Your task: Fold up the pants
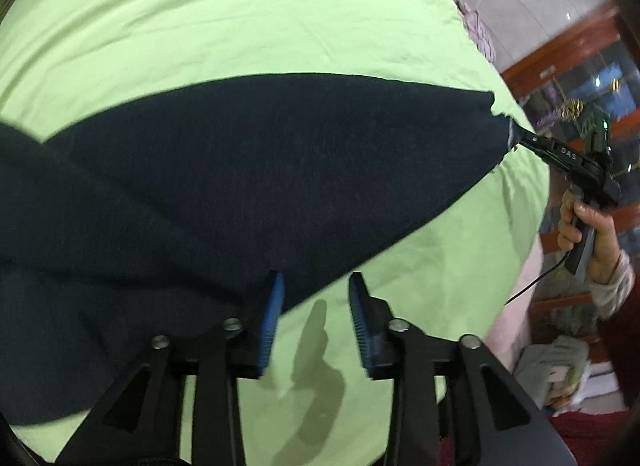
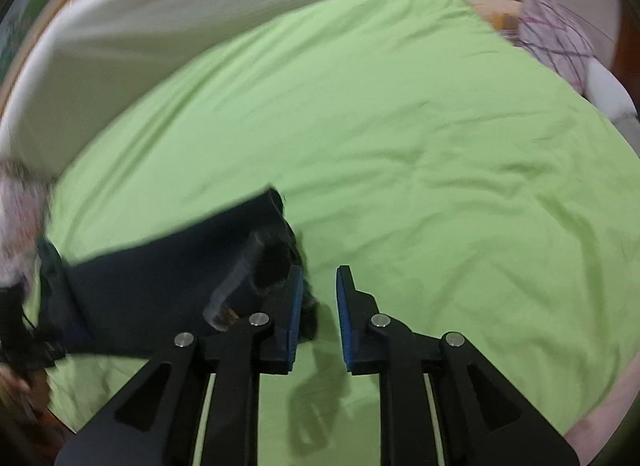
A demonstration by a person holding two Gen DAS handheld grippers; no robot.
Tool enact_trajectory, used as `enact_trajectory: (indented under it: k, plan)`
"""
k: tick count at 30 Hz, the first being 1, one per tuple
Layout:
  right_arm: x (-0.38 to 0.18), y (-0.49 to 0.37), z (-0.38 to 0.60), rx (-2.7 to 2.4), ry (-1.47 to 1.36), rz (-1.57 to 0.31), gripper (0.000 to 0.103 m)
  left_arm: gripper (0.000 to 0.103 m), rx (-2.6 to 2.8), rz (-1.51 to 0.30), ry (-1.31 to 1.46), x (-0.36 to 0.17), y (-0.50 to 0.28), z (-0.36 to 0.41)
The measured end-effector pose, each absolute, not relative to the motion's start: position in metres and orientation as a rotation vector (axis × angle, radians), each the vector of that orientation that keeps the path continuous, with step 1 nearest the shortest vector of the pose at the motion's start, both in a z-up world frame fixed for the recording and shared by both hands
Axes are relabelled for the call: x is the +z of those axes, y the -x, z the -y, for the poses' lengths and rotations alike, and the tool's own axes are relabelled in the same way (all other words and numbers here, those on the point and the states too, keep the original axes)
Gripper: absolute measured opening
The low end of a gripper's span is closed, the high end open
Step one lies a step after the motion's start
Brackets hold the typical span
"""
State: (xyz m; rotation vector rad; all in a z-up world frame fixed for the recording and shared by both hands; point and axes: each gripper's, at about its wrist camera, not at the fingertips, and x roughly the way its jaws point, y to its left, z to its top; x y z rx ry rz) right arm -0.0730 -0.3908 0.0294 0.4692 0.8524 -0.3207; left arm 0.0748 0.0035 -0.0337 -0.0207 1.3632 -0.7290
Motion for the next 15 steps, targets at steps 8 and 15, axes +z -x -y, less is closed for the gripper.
enact_trajectory:
  k: [8,15]
  plan:
    - [0.053,0.061,0.33,-0.197,-0.505,-0.738,0.054,0.059,-0.585,-1.319,0.168,-0.012,-0.077,-0.054]
    - [0.04,0.022,0.251,0.035,-0.439,-0.833,0.054,0.068,-0.386,-1.287,0.296,0.009,-0.113,-0.11]
